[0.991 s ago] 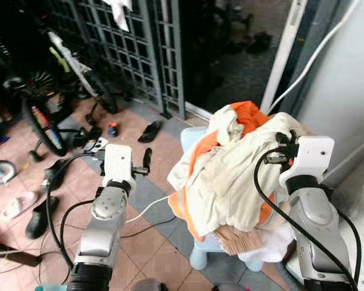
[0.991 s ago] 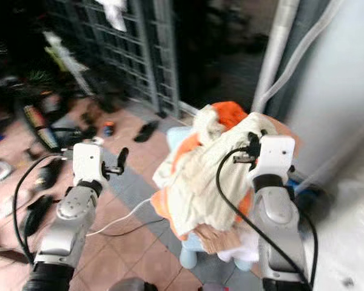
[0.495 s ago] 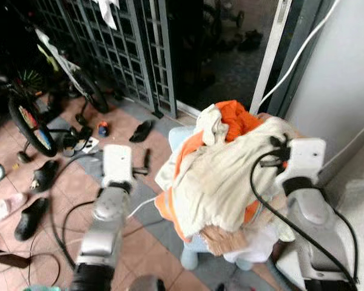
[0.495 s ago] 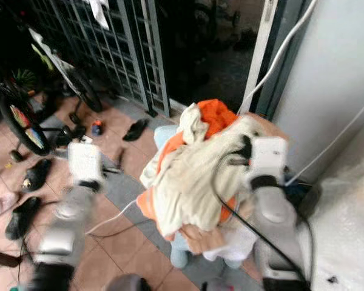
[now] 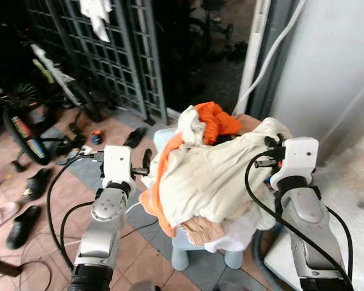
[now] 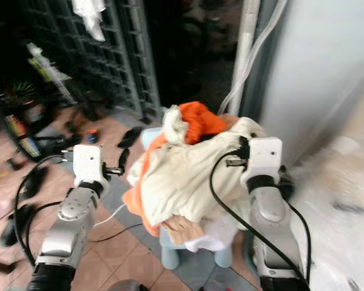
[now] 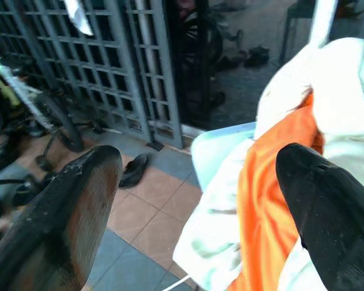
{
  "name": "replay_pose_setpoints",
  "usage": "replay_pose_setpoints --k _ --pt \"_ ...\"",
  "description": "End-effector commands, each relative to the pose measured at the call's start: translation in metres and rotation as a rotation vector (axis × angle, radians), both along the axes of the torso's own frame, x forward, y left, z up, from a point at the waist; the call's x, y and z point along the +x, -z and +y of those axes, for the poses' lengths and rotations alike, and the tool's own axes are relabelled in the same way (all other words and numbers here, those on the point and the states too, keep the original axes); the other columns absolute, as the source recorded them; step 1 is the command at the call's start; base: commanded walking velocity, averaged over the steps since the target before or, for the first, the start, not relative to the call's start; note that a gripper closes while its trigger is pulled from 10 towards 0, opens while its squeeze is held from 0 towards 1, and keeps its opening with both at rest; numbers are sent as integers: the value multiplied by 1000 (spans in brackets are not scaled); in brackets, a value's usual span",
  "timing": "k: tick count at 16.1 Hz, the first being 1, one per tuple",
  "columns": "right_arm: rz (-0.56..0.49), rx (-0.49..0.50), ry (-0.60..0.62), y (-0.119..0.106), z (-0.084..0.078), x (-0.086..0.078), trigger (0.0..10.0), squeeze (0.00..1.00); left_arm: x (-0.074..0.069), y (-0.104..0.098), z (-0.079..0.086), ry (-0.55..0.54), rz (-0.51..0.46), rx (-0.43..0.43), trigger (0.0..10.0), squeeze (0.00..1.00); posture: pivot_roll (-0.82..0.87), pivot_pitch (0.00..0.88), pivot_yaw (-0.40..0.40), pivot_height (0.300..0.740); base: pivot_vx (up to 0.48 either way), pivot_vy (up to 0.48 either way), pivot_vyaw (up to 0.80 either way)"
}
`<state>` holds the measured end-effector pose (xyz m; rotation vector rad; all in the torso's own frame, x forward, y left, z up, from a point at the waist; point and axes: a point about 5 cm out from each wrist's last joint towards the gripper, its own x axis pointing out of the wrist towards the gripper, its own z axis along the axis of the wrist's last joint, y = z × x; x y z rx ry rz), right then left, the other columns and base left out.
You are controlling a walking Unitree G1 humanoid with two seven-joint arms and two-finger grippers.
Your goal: Clothes washing
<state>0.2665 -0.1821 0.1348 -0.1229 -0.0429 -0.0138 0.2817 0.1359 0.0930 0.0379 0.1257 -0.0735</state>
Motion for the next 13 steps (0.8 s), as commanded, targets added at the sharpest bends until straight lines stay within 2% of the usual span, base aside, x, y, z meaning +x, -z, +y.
replay_pose_setpoints --k 1,7,11,13 --pt "-19 5 -6 -4 2 4 10000 0 2 -3 3 -8 -11 9 10000 0 -41 0 76 740 0 0 0" --pt "-71 -15 -8 -20 2 17 10000 0 2 -14 0 2 -44 24 10000 0 -41 29 81 740 0 0 0" --pt "-70 -18 -33 -19 9 19 10000 0 3 -10 2 -11 -31 12 10000 0 -43 15 75 740 0 0 -800" --pt "-66 -17 -40 -17 12 20 10000 0 3 -9 2 -9 -25 2 10000 0 -39 1 73 740 0 0 0"
